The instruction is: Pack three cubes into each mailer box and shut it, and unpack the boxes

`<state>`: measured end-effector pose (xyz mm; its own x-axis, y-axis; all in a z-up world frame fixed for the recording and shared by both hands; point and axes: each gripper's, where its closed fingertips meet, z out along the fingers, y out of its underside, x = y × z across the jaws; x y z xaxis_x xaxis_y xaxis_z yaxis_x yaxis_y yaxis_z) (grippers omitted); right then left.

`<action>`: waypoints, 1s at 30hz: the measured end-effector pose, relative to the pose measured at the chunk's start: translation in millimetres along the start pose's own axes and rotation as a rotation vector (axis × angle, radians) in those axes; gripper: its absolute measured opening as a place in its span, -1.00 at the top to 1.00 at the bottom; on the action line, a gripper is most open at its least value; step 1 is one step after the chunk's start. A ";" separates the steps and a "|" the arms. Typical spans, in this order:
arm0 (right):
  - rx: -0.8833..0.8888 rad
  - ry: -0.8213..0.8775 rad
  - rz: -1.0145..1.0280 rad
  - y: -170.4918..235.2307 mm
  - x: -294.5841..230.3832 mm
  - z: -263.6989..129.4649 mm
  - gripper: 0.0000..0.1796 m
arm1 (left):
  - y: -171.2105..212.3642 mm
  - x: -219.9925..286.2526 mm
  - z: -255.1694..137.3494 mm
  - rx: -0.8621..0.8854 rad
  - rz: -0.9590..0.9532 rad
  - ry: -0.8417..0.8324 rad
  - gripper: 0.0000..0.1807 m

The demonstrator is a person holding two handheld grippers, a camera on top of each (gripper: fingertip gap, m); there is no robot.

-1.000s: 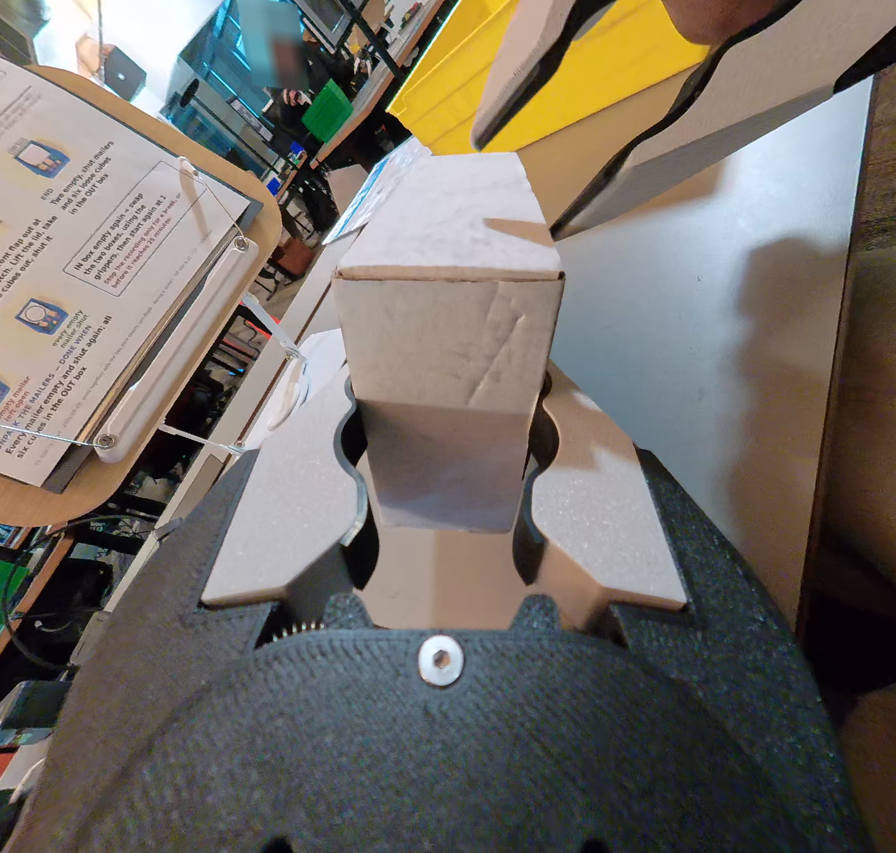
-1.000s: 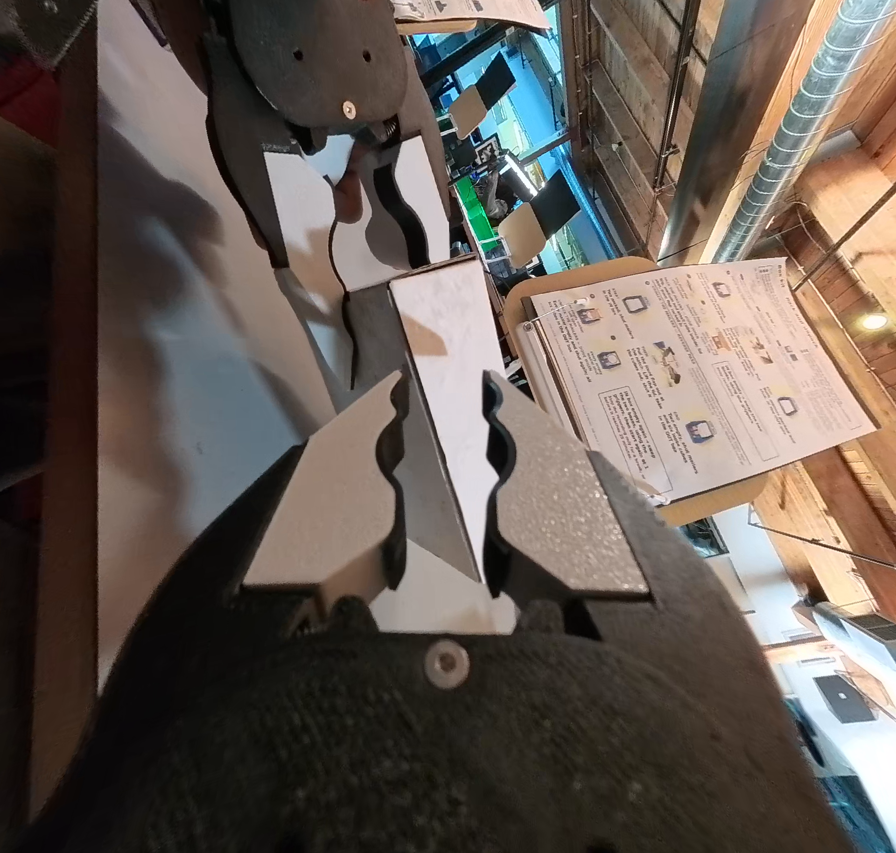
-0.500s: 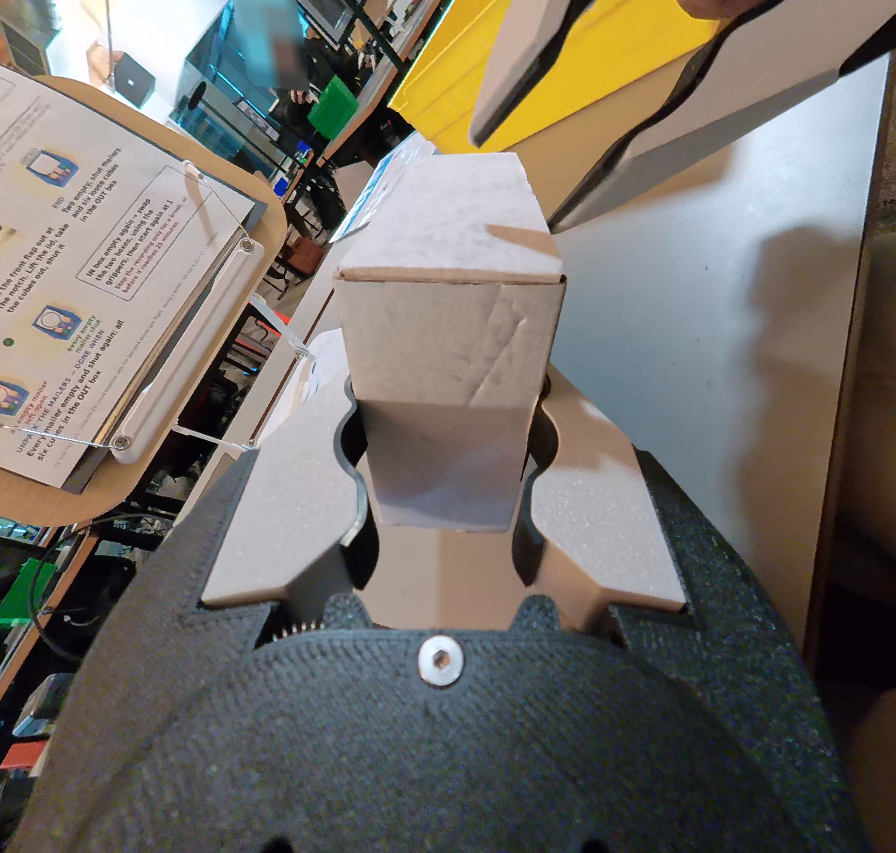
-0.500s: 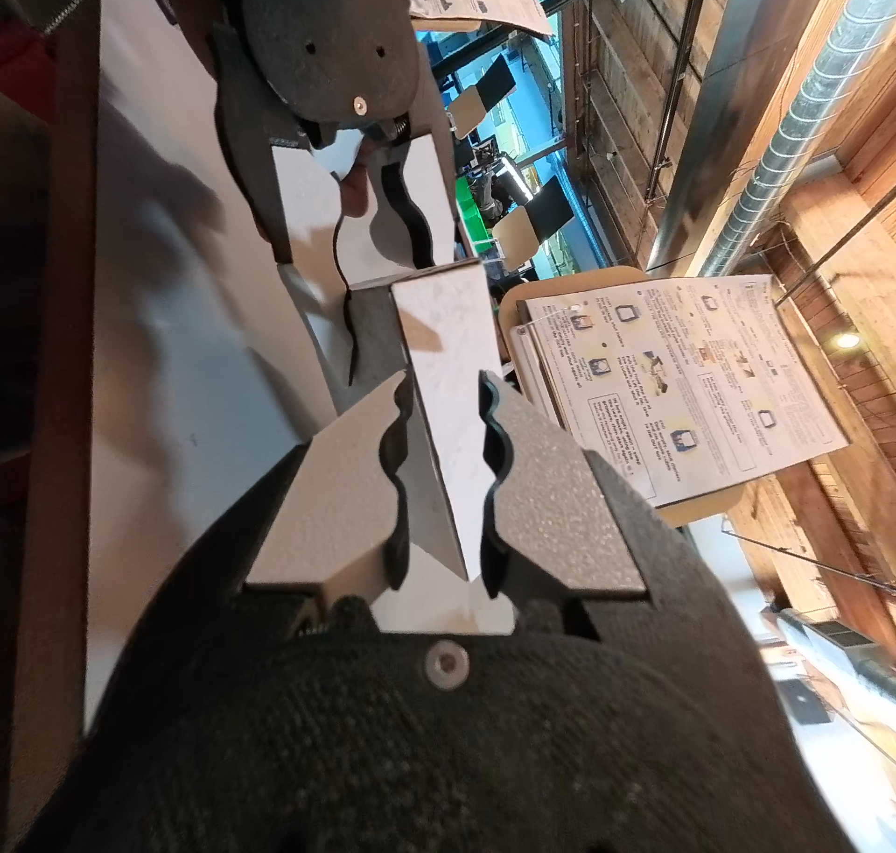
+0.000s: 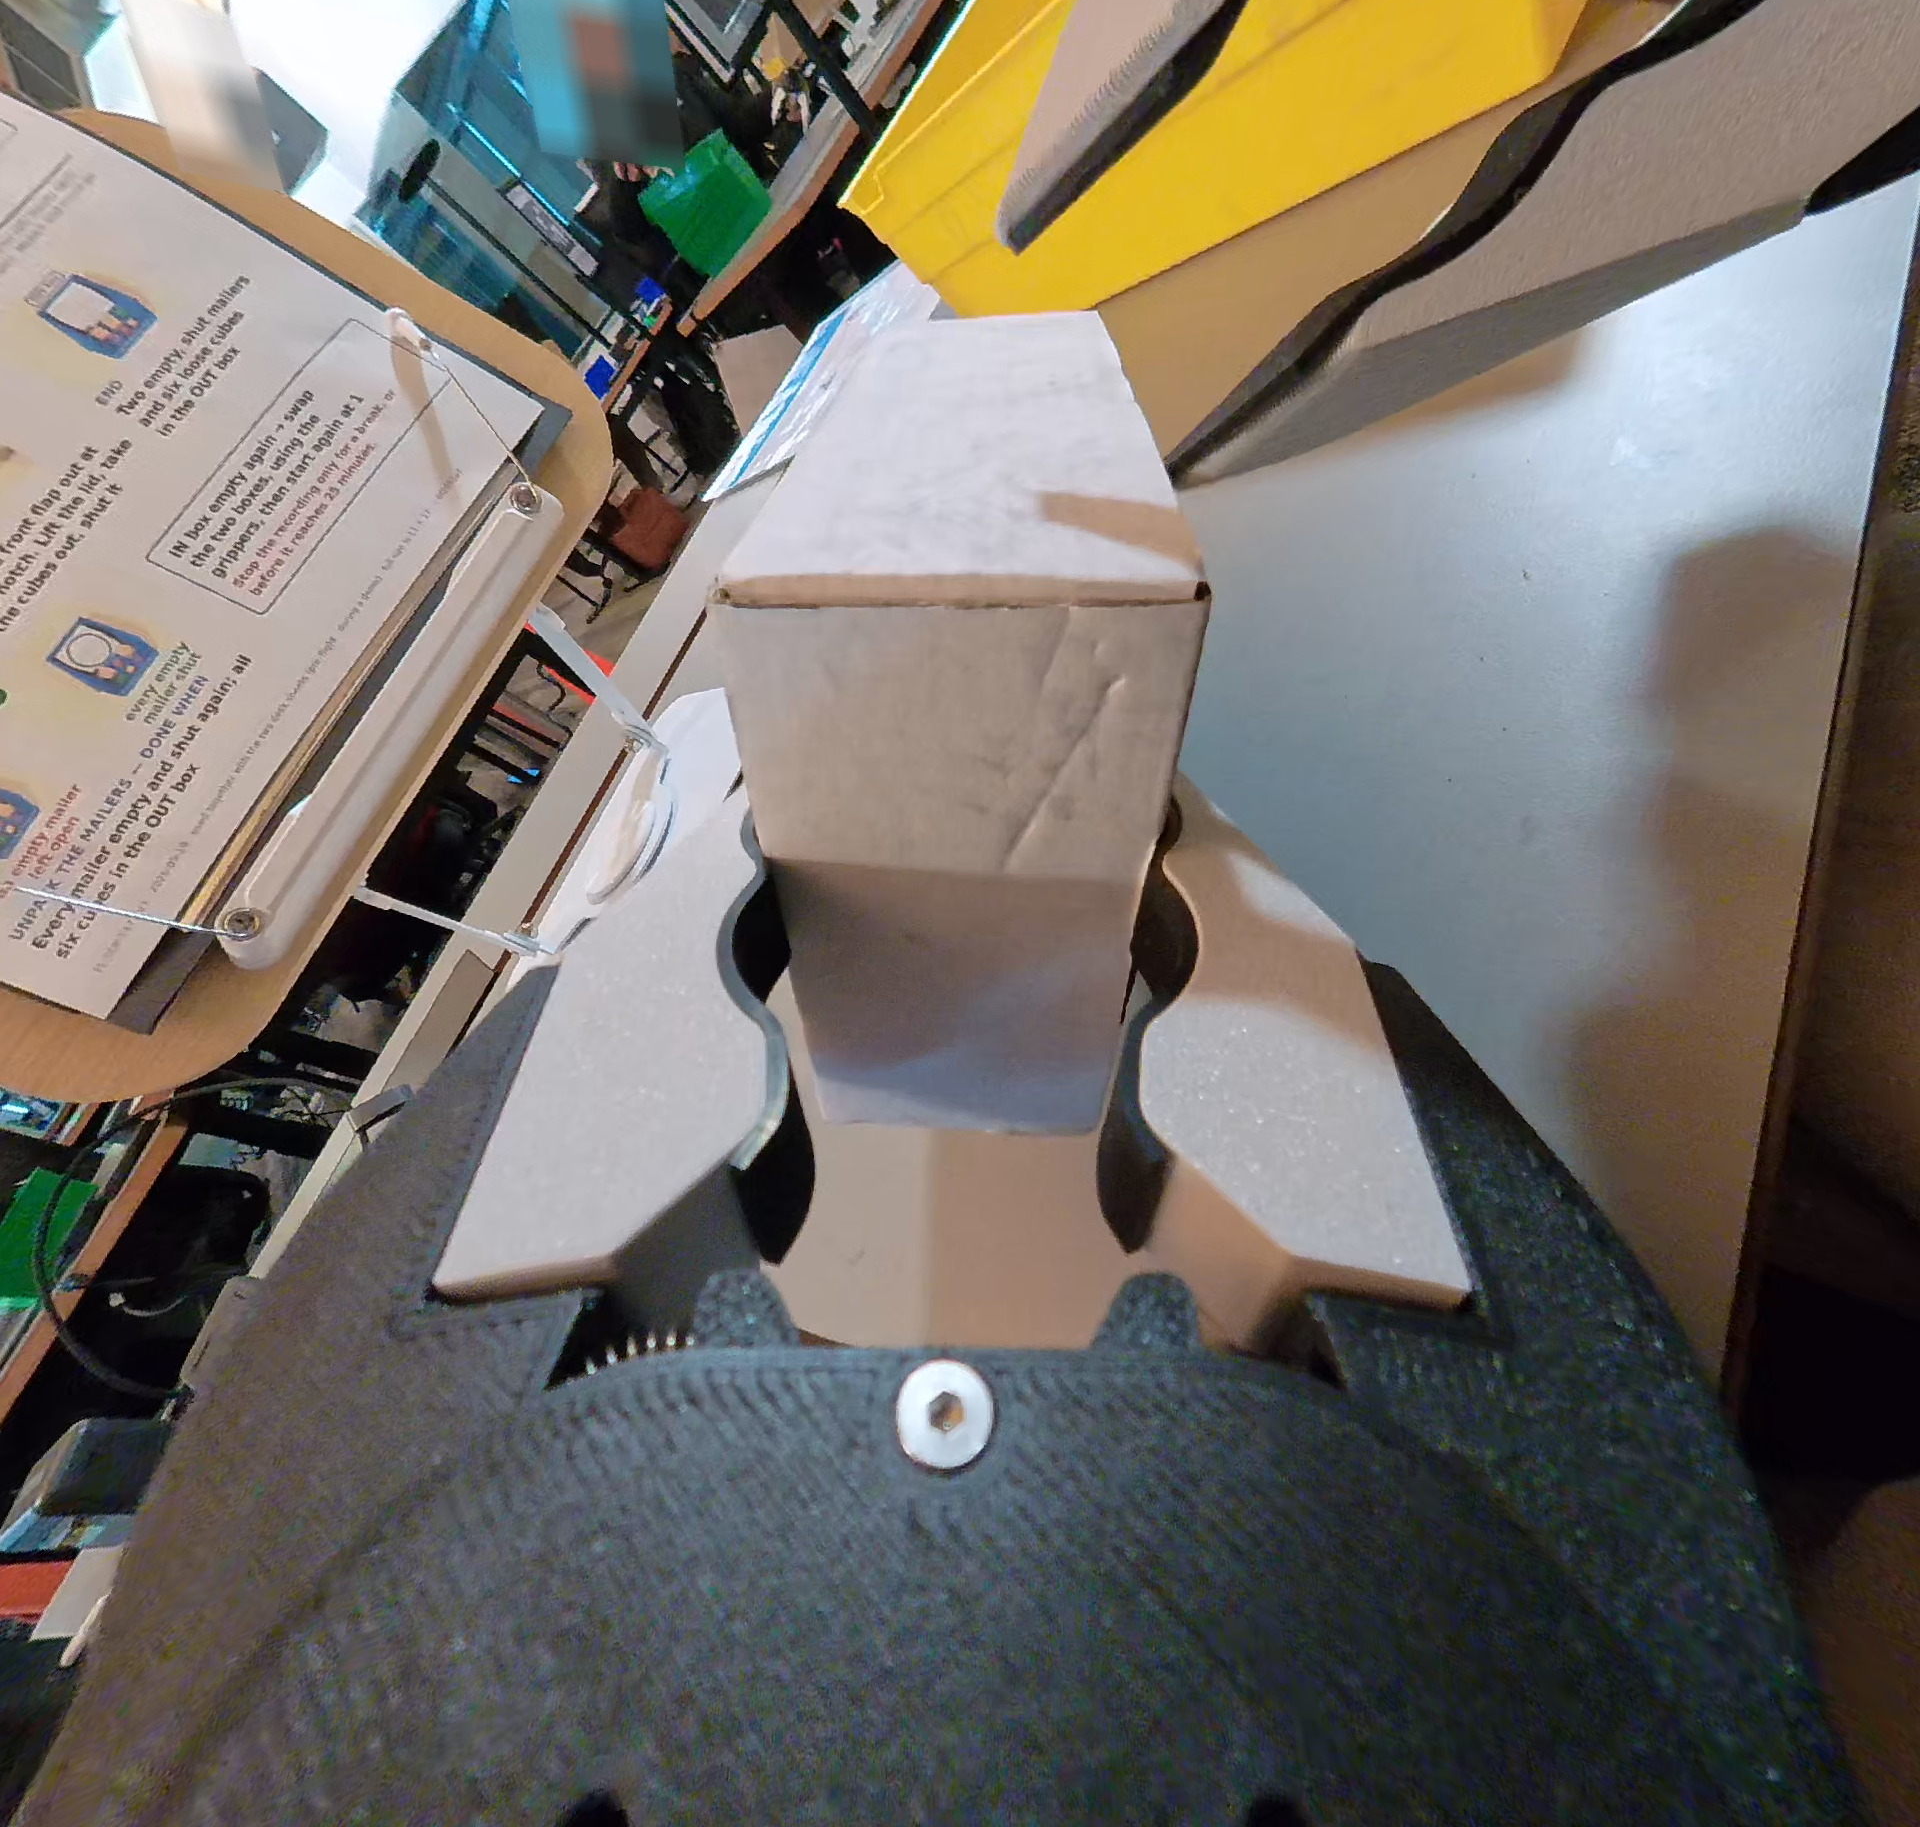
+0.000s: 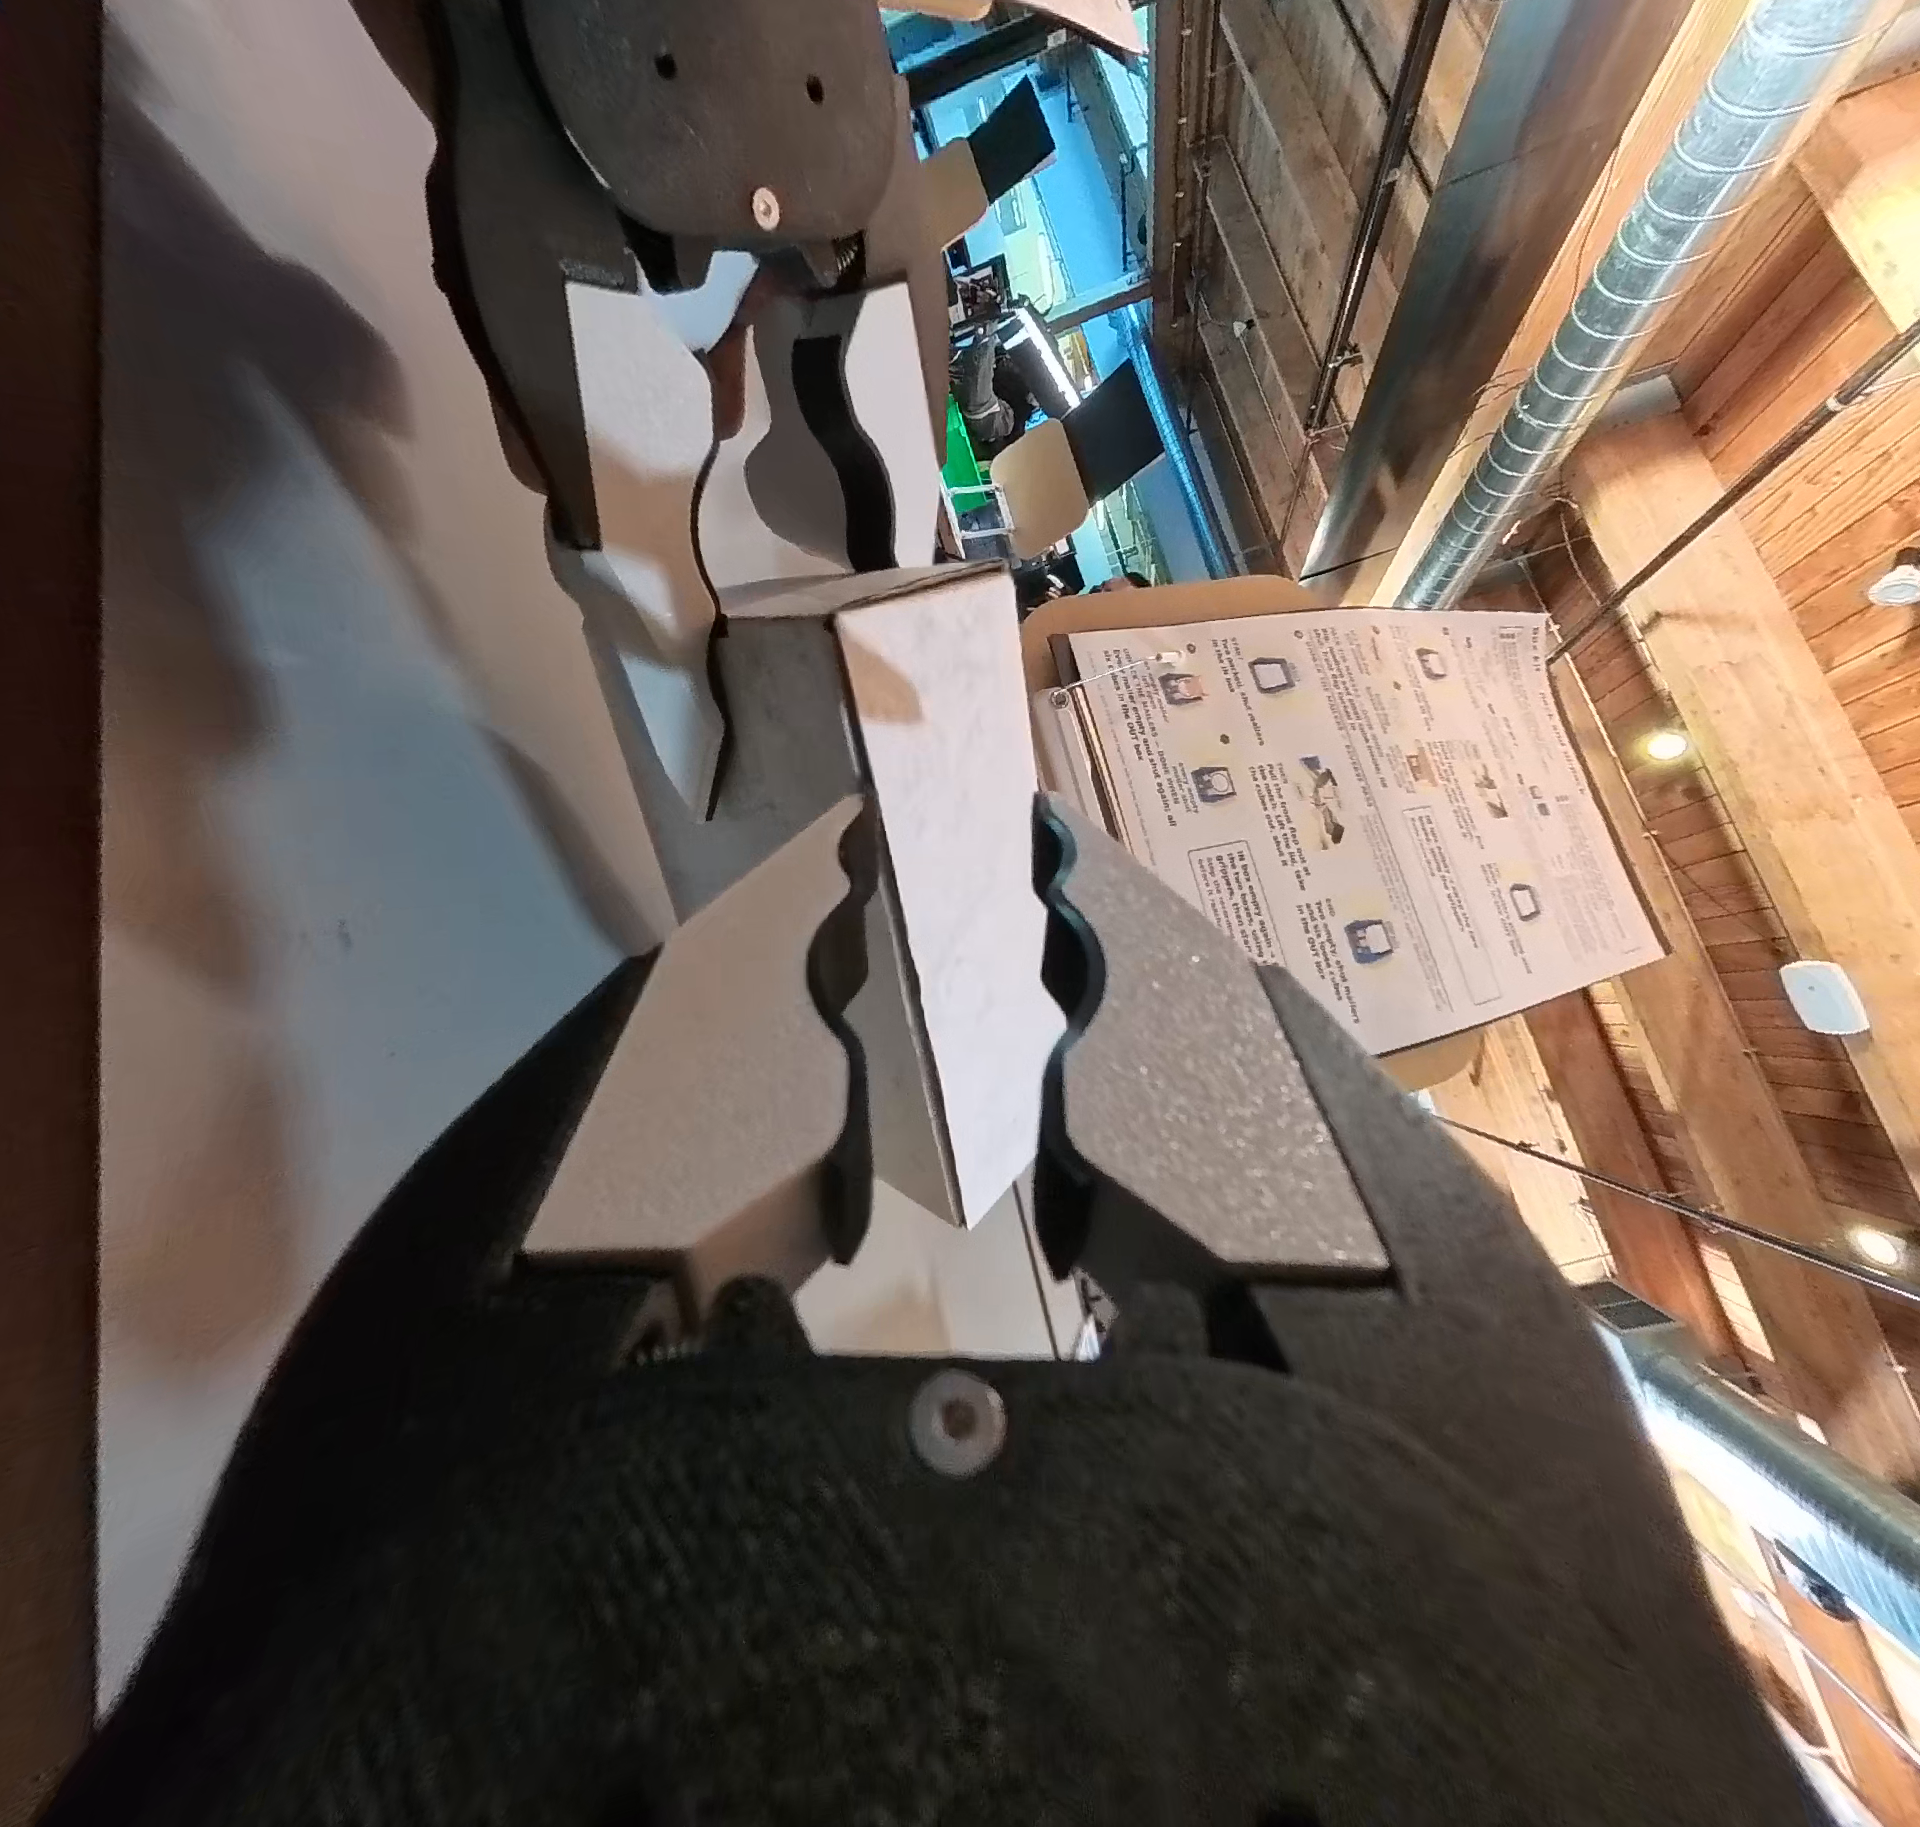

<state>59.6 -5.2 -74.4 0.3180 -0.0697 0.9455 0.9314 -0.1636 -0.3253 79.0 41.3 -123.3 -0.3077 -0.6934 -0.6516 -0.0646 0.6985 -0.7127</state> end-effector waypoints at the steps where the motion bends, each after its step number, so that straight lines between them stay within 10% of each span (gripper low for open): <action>1: -0.002 0.005 0.003 0.2 1.1 0.0 0.69 | 0.2 -0.1 0.0 -0.002 -0.004 0.001 0.26; 30: 0.035 -0.013 0.061 -4.7 -1.6 -4.0 0.63 | 0.4 4.5 0.8 0.004 -0.040 0.023 0.27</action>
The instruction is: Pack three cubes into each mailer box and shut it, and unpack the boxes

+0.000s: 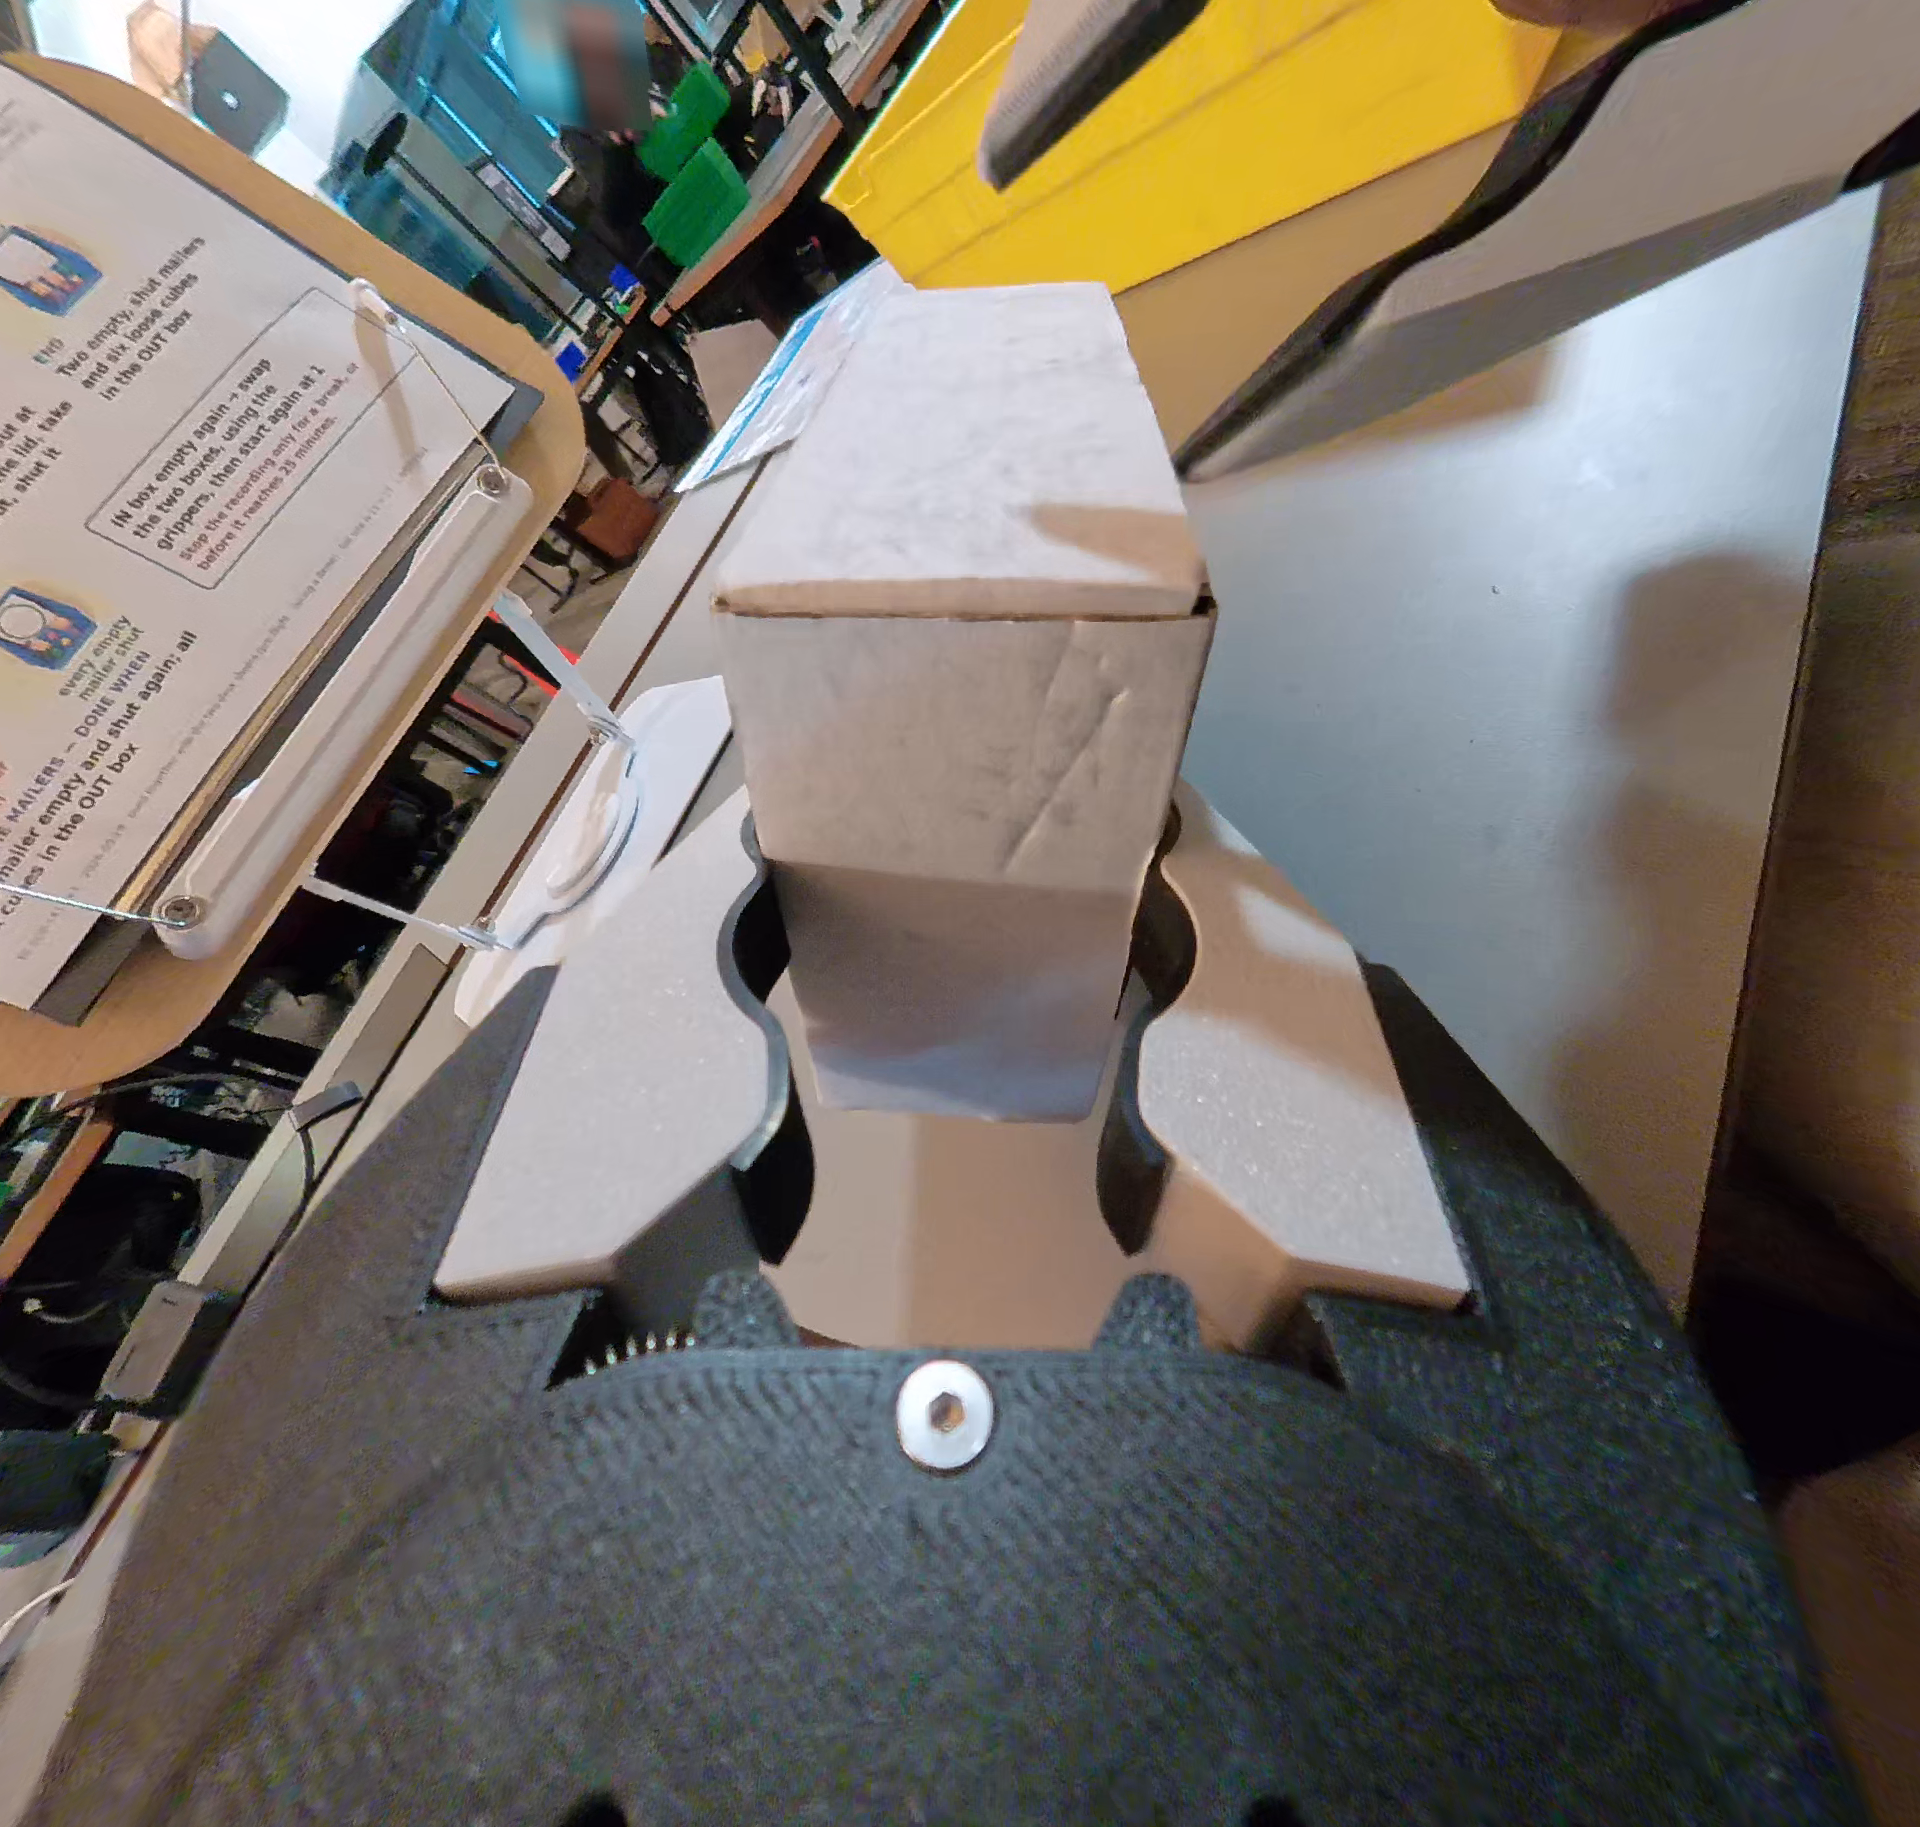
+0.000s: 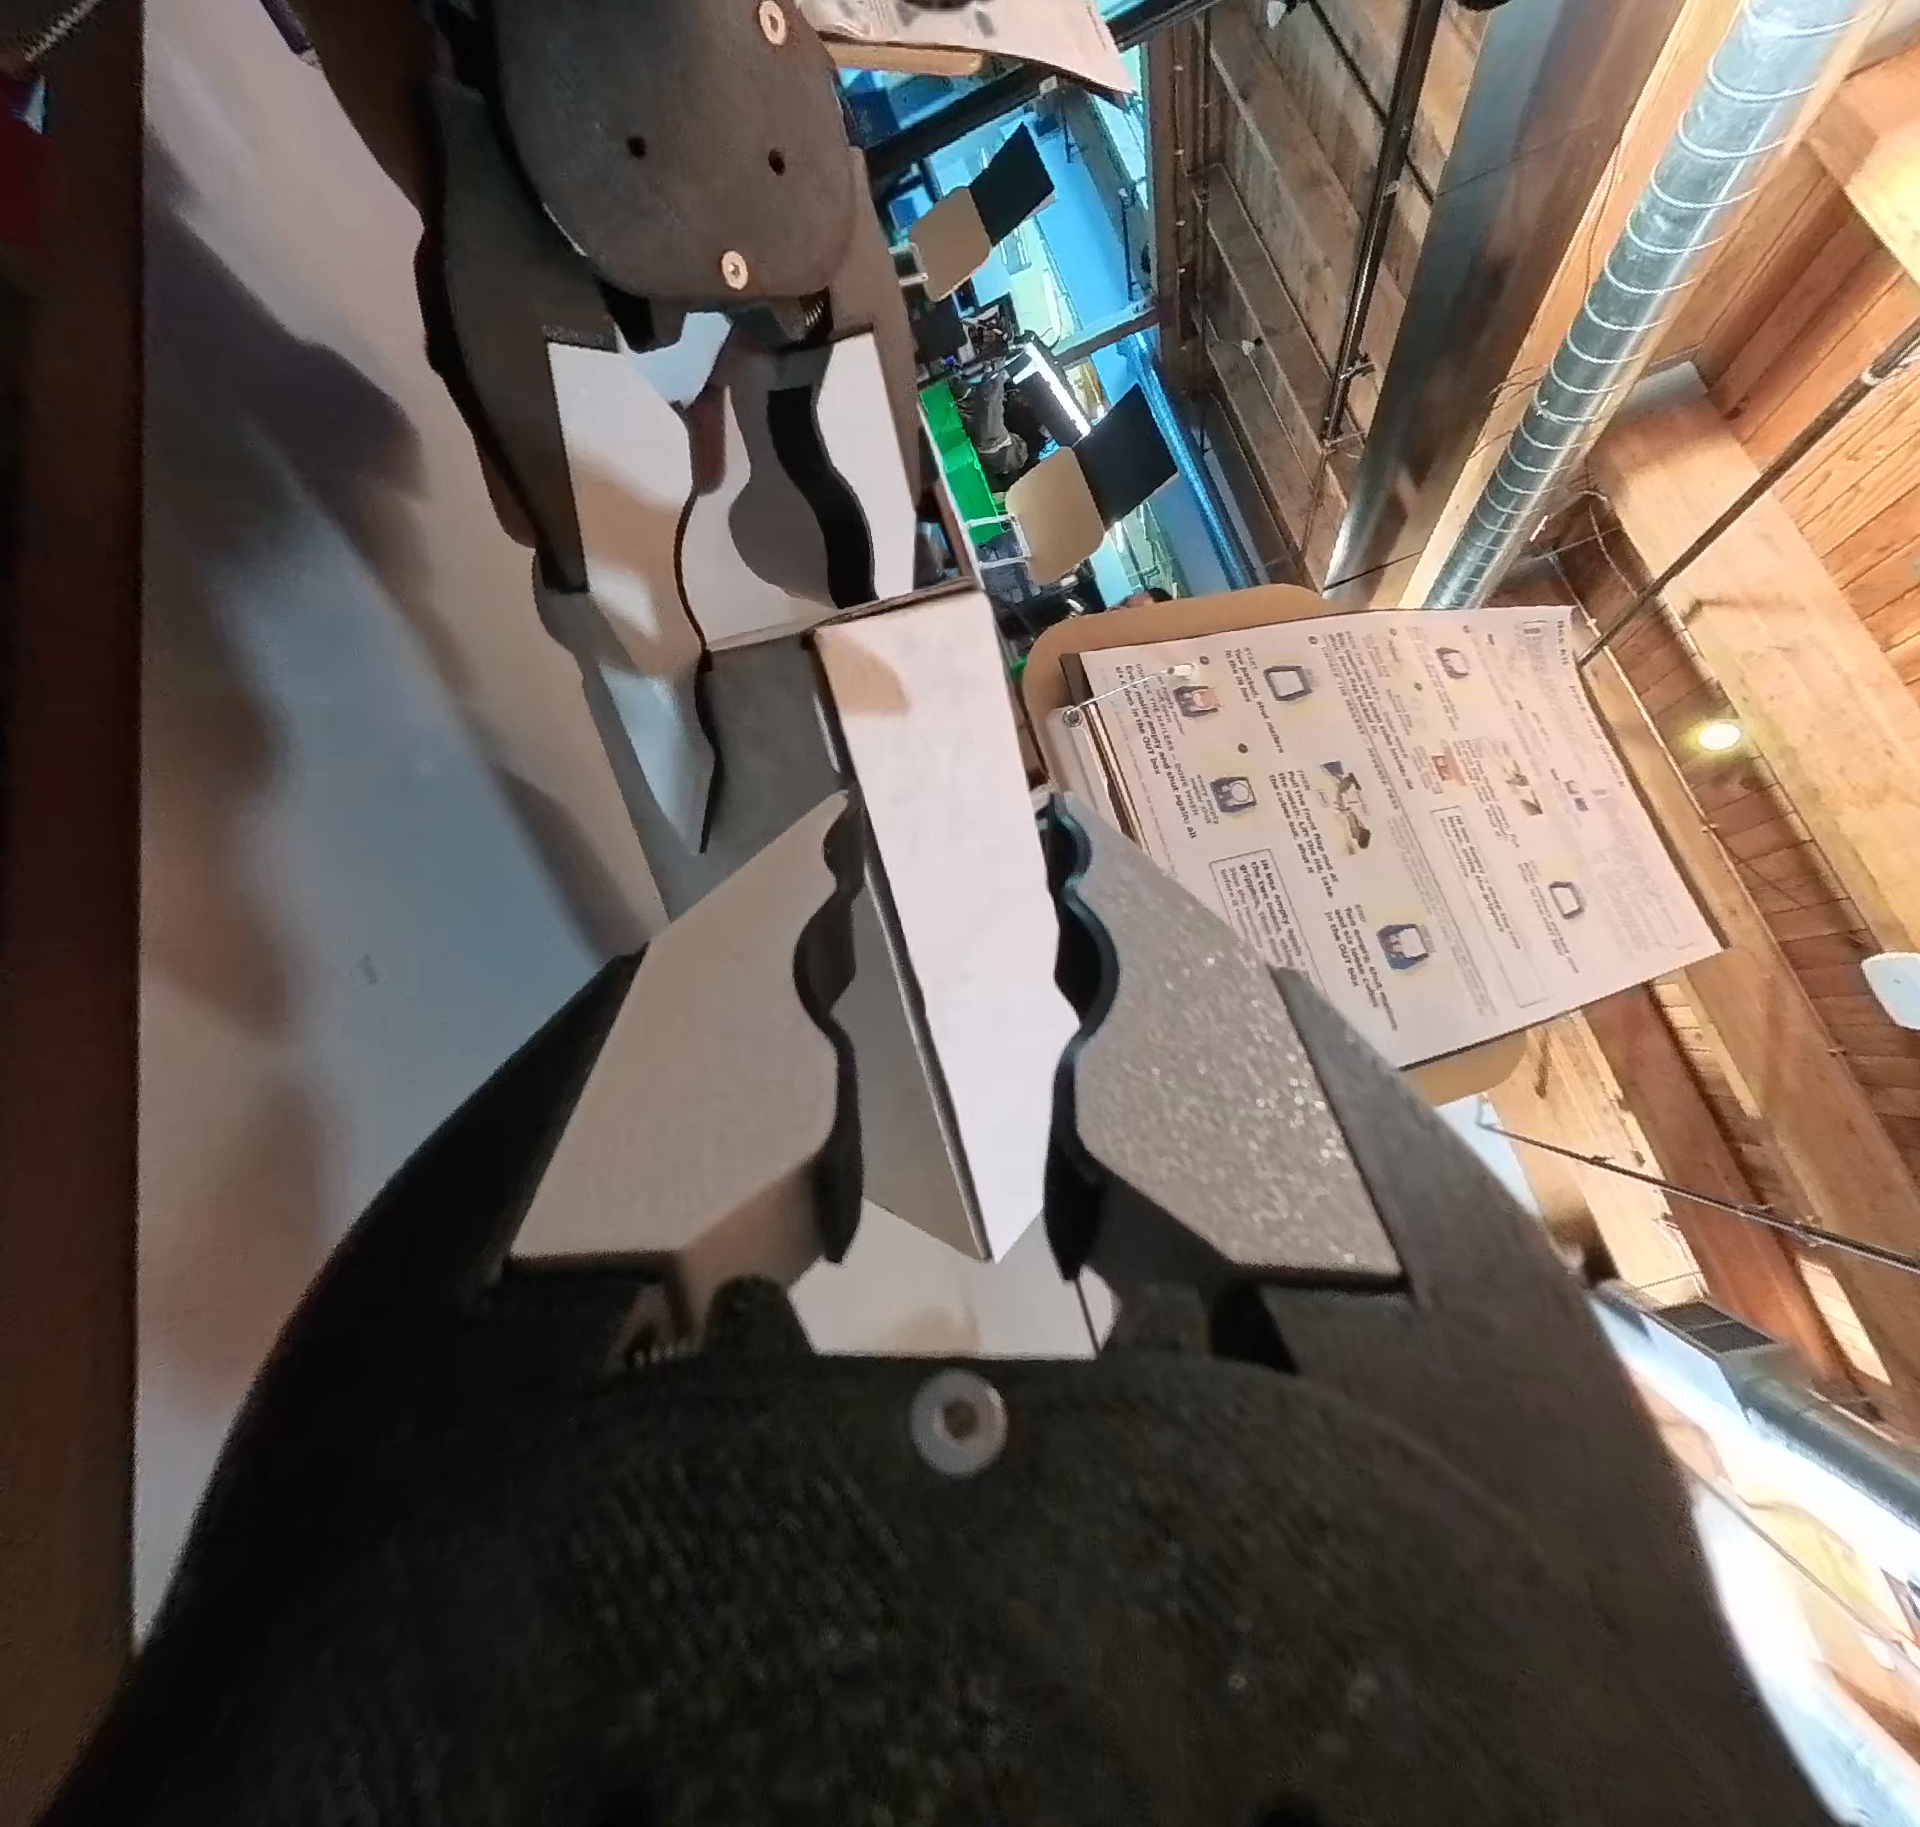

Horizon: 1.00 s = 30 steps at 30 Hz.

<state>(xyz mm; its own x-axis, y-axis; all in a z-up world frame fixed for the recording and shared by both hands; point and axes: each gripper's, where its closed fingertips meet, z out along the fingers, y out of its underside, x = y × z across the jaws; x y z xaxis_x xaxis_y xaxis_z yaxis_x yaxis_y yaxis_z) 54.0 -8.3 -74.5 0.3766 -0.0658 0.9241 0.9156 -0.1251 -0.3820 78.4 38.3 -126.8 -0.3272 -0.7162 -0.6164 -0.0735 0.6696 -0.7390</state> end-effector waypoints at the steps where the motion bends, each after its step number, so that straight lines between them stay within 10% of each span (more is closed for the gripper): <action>1: -0.001 0.003 -0.001 0.2 0.3 -0.1 0.64 | -0.4 -0.1 0.1 0.002 -0.007 0.001 0.27; 30: -0.024 0.070 -0.027 3.1 10.4 -2.3 0.57 | -5.9 -2.7 -2.0 0.000 0.017 -0.022 0.28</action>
